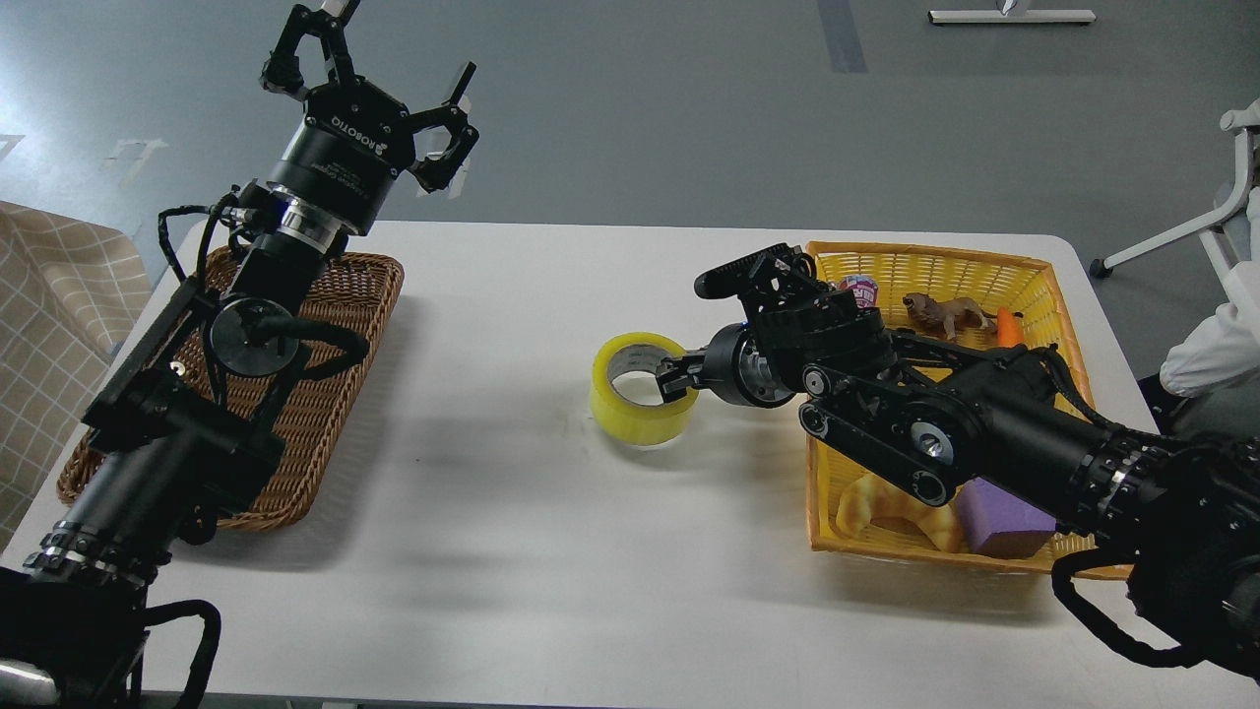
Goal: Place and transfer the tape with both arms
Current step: 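Set the tape roll on the table and open the right gripper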
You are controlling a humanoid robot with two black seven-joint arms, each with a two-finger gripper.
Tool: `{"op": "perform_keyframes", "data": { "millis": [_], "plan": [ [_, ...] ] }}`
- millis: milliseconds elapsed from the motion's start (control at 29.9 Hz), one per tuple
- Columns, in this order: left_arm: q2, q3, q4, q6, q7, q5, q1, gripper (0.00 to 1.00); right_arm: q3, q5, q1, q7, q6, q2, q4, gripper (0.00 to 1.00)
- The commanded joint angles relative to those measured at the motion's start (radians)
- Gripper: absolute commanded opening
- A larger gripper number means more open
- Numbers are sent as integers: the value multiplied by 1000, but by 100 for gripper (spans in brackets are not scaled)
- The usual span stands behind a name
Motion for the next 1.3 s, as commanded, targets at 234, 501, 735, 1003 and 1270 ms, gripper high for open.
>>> {"op": "perform_keyframes", "data": {
  "millis": [234,501,735,1003,1270],
  "plan": [
    [1,0,-1,0,0,1,0,98,-2,2,-3,0,0,0,-18,0],
    [2,-2,-3,0,1,0,0,98,-2,2,-5,2,0,0,-29,0],
    [1,-2,-3,0,1,0,0,98,0,2,-9,2,0,0,-29,14],
    [2,-2,-3,0,1,1,0,98,2,5,-26,2,0,0,-31,52],
    [2,-2,-3,0,1,0,0,98,17,15,-36,2,0,0,-26,99]
  ]
}}
